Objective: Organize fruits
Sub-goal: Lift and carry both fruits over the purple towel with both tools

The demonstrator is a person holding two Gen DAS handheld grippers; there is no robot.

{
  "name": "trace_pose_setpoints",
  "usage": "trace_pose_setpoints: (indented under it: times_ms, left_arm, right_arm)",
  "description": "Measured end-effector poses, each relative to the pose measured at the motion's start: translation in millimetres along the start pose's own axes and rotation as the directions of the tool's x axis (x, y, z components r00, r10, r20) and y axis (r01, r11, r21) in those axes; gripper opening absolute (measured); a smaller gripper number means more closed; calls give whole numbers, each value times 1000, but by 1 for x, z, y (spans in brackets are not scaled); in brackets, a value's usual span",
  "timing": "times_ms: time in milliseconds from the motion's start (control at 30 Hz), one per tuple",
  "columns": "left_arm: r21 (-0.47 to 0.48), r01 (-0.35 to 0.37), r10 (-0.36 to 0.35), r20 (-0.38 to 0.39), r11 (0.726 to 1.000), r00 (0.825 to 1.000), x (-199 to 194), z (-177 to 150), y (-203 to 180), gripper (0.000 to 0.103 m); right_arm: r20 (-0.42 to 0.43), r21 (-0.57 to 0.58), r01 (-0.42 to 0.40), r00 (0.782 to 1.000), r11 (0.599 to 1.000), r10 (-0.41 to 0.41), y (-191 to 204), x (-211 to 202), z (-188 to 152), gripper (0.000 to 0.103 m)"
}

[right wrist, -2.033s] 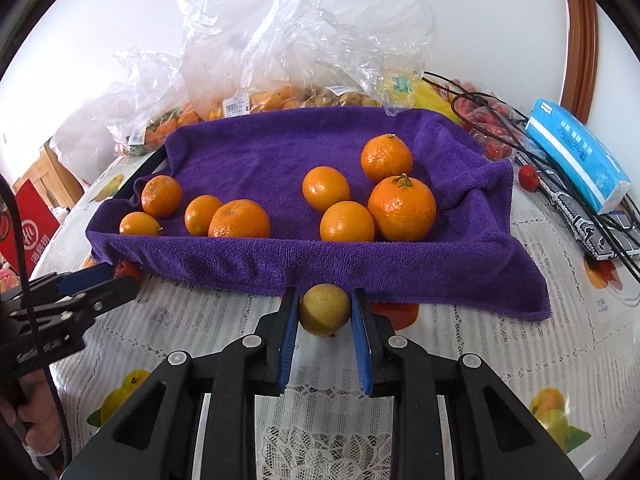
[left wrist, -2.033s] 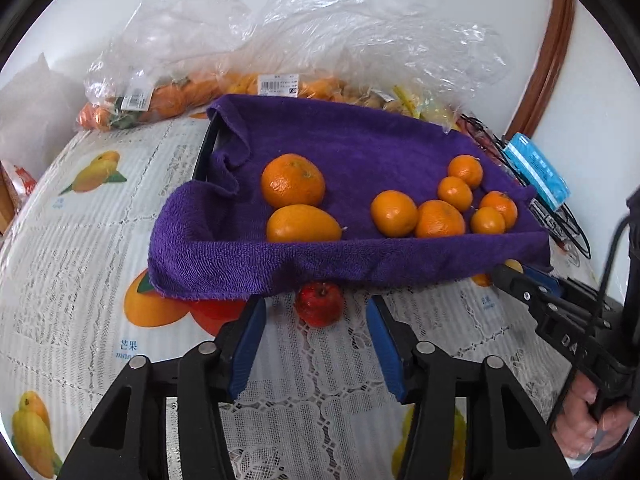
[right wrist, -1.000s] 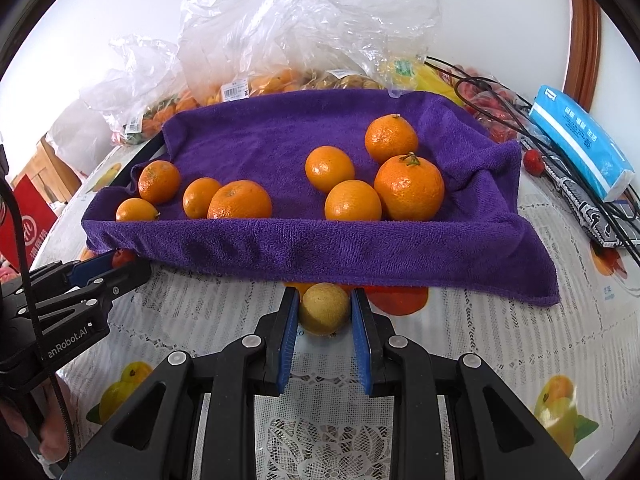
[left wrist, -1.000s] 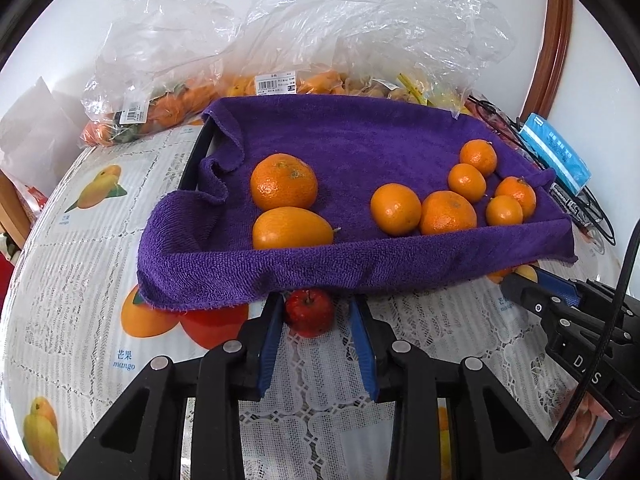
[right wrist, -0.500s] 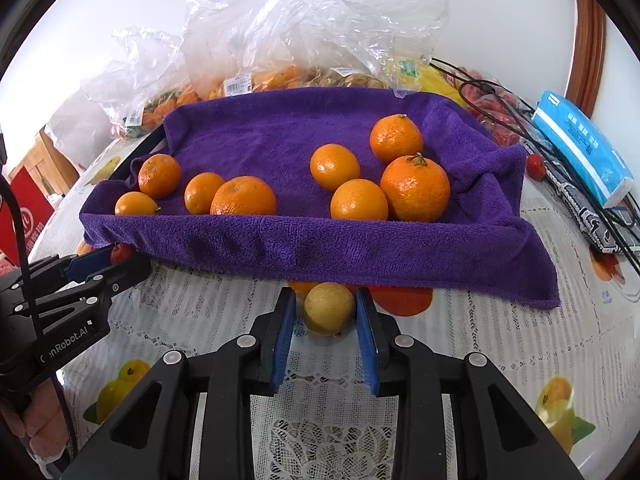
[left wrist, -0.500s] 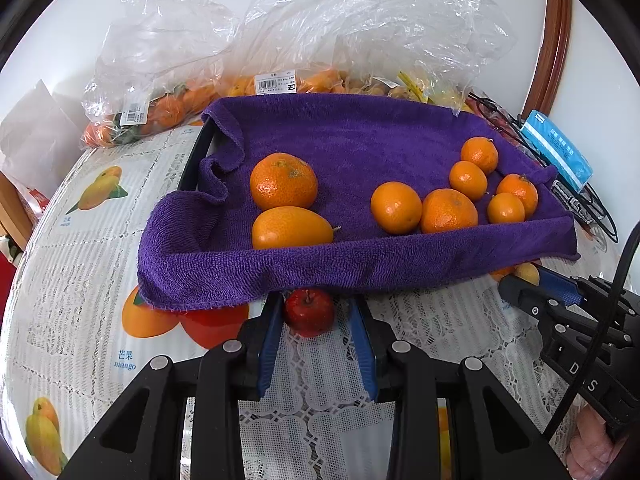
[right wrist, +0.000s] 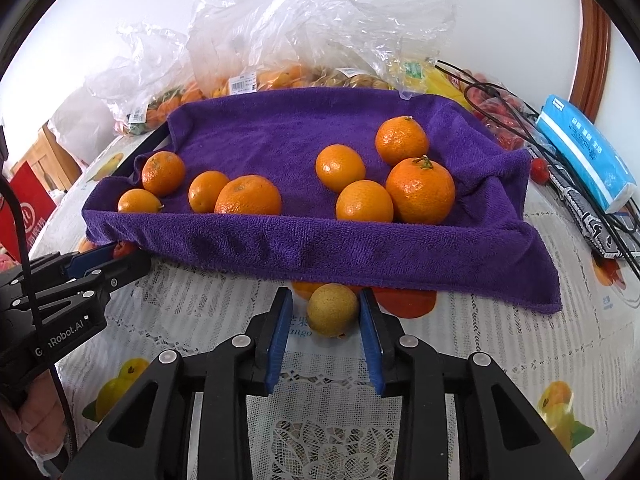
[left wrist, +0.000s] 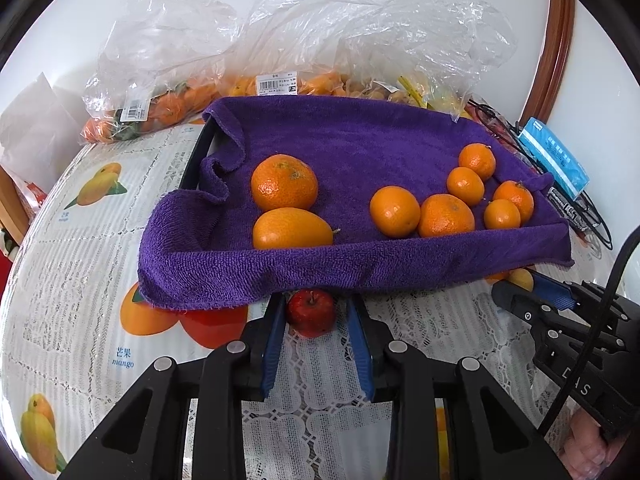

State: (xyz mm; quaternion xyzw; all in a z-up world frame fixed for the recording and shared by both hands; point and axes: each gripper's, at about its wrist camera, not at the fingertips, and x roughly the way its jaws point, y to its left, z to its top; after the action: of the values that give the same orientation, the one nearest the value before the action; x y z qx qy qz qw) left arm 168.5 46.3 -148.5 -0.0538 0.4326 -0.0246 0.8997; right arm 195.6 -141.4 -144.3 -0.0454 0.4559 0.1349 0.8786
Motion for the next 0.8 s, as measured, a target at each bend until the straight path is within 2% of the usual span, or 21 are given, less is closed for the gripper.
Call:
trace_pose_setpoints:
  times_ms: [67,167,400,567,733,800]
  left_arm:
    - [-7,13,-13,-4,1000,1000,-1,0,1,29]
    - [-15,34,-34,-8,999,999,-4,-1,1,25]
    - [-19,66,-66,6,998,998,-12,-1,1,24]
    - [-12,96,-96,19,995,995,-20,-1,-2,24]
    - [-11,140,-140,26,990,990,-29,-4,-2,24]
    - [-10,129,-129,34,992,991,-32,-6,-2,24]
  right_arm:
    - [2,9,-1,1000,1000,1,-2,0,0,26]
    - [10,17,-9,1000,1000,9,-4,-2,-1,26]
    - [39,11,14,999,1000,-15,-3,-12,-3,26]
    - [35,44,-11,999,999,9,-6,-24,-6,26]
    - [51,50,2,999,999,-5,-5,-38,-8,26]
    - [63,50,5,998,999,-8,-5,-47,-8,26]
